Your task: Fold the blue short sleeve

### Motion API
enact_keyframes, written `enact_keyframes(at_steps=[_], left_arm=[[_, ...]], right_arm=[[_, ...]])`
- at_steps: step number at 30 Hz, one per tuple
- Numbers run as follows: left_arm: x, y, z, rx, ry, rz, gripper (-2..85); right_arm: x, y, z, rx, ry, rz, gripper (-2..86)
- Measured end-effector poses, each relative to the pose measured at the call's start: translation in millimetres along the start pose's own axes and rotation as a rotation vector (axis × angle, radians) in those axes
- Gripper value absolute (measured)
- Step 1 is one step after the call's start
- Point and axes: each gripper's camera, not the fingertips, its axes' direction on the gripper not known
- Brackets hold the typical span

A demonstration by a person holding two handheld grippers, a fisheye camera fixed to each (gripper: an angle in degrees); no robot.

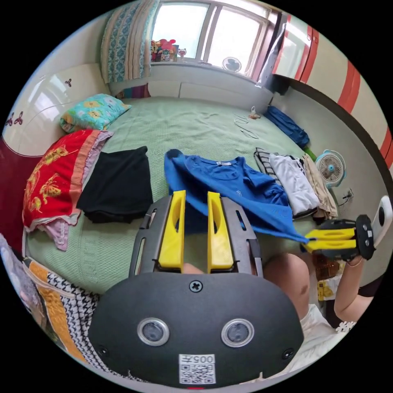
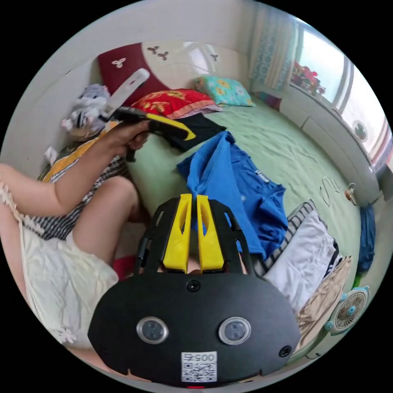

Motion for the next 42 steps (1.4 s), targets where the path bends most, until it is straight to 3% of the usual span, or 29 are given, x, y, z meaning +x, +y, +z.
enact_keyframes(at_steps=[7,11,15,17,23,26,28,31,34,37,42], left_arm=[[15,27,-30,-0.006,-0.027,0.032,9.0],[8,14,-5,-0.056,-0.024,0.038,9.7],[-7,-24,49,-0.149,-0.016,0.087,13.1],[-14,-49,76,-0.177,0.004,0.113,15.8],[-35,-144,185,-0.266,-0.004,0.120,19.0],[-46,-175,237,-0.289,0.034,0.049,18.1],[-49,-183,263,-0.304,0.058,0.016,16.2],[-44,-188,275,-0.279,0.023,0.039,12.7],[-46,-205,271,-0.236,0.049,0.071,6.2],[-53,-245,271,-0.148,-0.009,0.087,5.1],[-97,-277,289,-0.255,-0.066,-0.129,5.7]], right_arm=[[-24,99,-11,-0.041,-0.147,-0.001,-1.3],[-6,121,-3,-0.155,-0.154,0.040,-1.3],[16,124,3,-0.346,-0.227,-0.093,-0.9],[34,113,0,-0.346,-0.142,-0.107,-0.1],[146,28,10,0.001,0.084,0.156,10.0],[205,-10,53,-0.023,0.175,0.299,12.8],[248,-31,109,-0.149,0.278,0.411,13.4],[286,-38,172,-0.316,0.200,0.472,10.8],[296,-50,164,-0.216,0.221,0.380,0.8],[325,-70,150,-0.132,0.221,0.428,-0.5],[370,-92,140,-0.074,0.273,0.696,3.1]])
